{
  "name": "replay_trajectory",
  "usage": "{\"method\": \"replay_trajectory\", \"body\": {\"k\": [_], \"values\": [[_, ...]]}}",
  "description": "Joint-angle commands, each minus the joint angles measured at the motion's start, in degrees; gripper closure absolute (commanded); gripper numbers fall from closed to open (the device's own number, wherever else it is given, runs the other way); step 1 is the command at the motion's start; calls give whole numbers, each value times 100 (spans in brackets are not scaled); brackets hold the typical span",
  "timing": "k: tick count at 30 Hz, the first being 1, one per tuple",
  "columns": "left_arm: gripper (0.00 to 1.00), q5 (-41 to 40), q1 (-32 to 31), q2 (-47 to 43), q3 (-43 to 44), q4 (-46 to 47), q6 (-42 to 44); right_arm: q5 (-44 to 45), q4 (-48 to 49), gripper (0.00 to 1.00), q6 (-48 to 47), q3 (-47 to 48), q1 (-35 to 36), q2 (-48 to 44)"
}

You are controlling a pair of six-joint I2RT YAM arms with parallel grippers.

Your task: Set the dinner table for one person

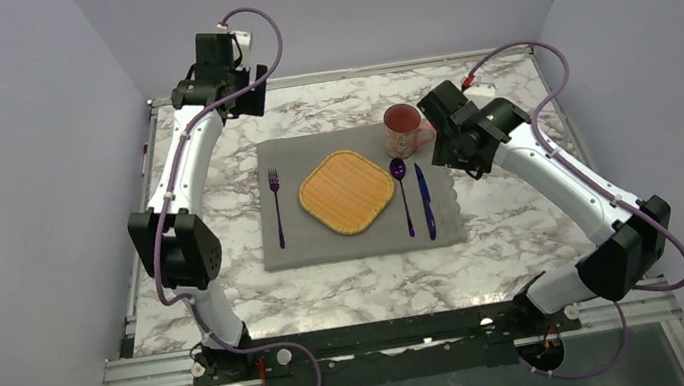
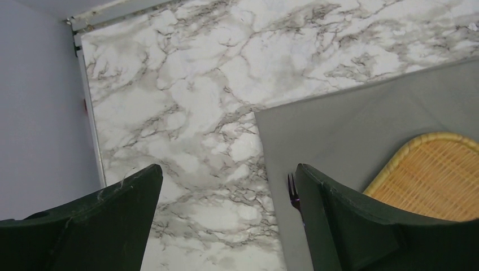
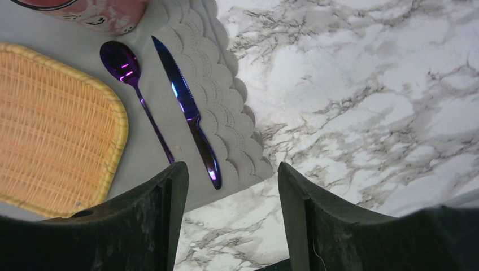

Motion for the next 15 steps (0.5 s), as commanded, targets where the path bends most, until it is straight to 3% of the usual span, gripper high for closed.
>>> {"method": "replay_trajectory", "body": {"k": [1, 6, 15], "values": [[9, 656, 182, -449, -545, 227, -155, 170, 439, 31, -393, 295, 43, 339], [8, 805, 341, -637, -918, 224, -186, 67, 659, 14, -605, 525, -81, 575], [5, 1163, 442, -975, -1354, 270, -214, -599, 1228, 7, -996, 667, -364, 645]]}}
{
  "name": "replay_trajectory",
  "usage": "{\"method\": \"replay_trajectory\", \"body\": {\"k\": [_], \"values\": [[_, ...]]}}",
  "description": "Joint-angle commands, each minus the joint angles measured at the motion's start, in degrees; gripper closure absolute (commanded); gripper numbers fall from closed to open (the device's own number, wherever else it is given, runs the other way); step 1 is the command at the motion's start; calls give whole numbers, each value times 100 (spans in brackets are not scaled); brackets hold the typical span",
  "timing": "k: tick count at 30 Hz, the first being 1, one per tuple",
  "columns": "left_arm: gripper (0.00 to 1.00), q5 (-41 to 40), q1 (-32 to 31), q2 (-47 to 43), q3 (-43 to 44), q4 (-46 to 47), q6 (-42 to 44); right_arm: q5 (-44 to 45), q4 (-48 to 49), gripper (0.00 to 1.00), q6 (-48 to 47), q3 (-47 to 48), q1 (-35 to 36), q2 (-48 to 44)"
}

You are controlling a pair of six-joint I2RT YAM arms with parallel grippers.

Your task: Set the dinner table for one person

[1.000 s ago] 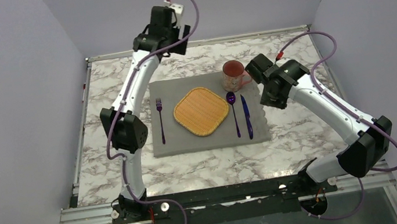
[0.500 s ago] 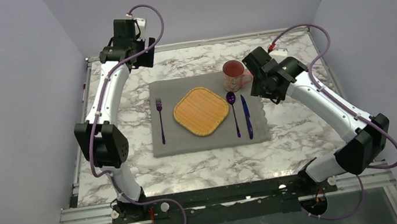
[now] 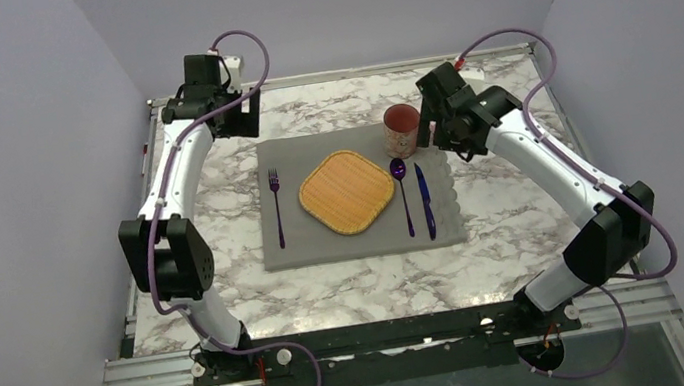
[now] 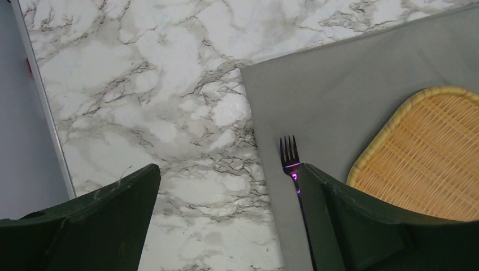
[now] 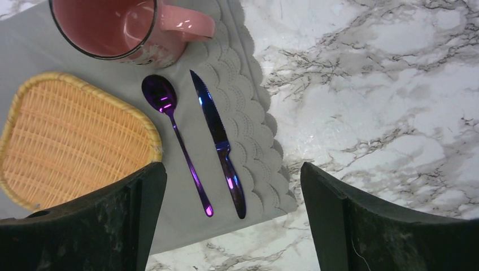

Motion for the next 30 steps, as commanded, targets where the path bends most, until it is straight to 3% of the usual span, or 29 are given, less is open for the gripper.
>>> {"method": "replay_trajectory", "body": {"k": [1, 12, 19, 30], "values": [[5, 332, 62, -458, -45, 154, -85, -247, 295, 6, -393, 400, -15, 134], [3, 71, 147, -729, -73, 128, 72, -688, 286, 0, -885, 989, -14, 283], [1, 75, 173, -1011, -536, 155, -62, -431, -361, 0, -571, 1221, -14, 606], [1, -132, 192, -1086, -638, 188, -94, -463, -170, 0, -666, 1334, -14, 637]]}}
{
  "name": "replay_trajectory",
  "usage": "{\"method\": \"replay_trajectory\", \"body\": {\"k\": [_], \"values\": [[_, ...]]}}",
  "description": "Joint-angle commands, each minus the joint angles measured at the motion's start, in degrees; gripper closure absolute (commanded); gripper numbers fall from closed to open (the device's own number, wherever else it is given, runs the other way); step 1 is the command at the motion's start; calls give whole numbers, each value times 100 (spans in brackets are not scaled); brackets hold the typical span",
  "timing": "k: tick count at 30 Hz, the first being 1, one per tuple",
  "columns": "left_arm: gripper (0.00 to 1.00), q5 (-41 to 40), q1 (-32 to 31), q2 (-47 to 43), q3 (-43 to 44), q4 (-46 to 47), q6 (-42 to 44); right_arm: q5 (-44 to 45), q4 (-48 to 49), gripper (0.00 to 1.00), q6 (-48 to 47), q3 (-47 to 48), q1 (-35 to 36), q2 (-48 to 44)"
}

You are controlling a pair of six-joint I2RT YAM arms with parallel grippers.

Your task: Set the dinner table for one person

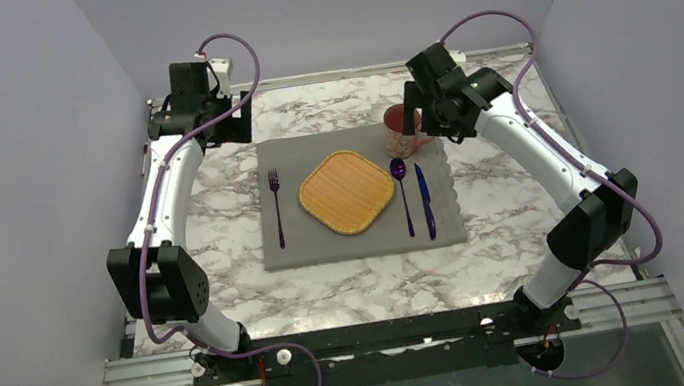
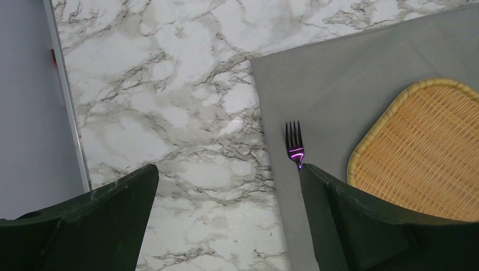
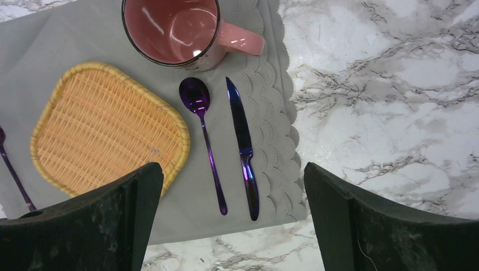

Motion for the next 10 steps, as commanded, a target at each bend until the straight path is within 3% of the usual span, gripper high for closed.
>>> {"method": "replay_trajectory", "body": {"k": [1, 10], "values": [[1, -117, 47, -196, -28, 153, -114, 48, 14, 0, -26, 203, 7, 1], [1, 170, 49, -190, 7, 162, -100, 217, 173, 0, -17, 123, 12, -139]]}}
